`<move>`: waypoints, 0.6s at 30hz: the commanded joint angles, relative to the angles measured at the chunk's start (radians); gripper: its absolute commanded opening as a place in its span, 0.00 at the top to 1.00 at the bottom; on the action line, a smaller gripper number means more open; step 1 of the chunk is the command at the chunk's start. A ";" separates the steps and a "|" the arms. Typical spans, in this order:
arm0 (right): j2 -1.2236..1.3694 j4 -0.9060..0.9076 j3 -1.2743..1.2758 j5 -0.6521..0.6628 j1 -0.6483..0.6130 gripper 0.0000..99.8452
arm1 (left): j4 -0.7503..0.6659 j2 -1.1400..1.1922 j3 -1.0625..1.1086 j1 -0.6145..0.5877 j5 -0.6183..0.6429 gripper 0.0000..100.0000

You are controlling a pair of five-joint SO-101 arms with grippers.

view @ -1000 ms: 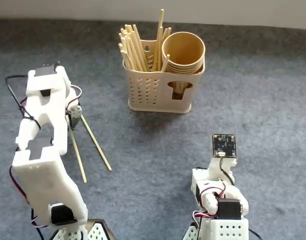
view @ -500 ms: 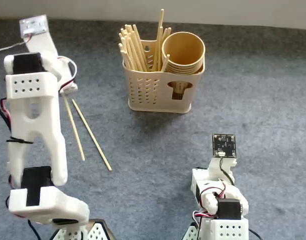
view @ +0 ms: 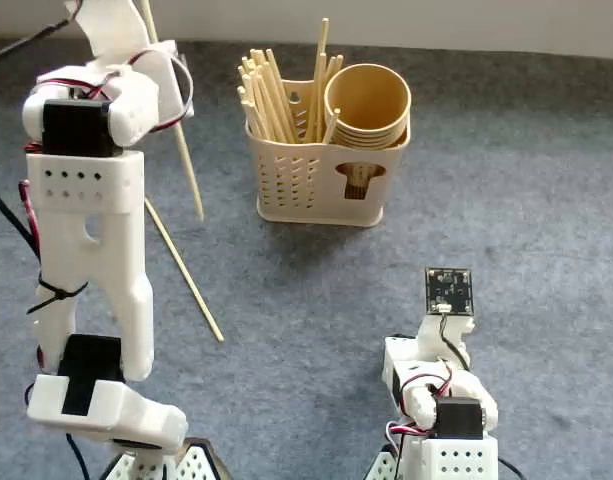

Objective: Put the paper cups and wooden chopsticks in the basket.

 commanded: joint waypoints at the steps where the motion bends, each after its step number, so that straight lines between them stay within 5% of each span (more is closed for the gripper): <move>1: -0.015 0.007 0.153 -0.006 0.012 0.99 | -0.153 -0.056 -0.114 0.068 0.014 1.00; 8: -0.015 0.007 0.153 -0.006 0.012 0.99 | -0.460 -0.050 -0.125 0.134 0.014 1.00; 18: -0.015 0.007 0.153 -0.006 0.012 0.99 | -0.661 -0.045 0.001 0.191 0.008 1.00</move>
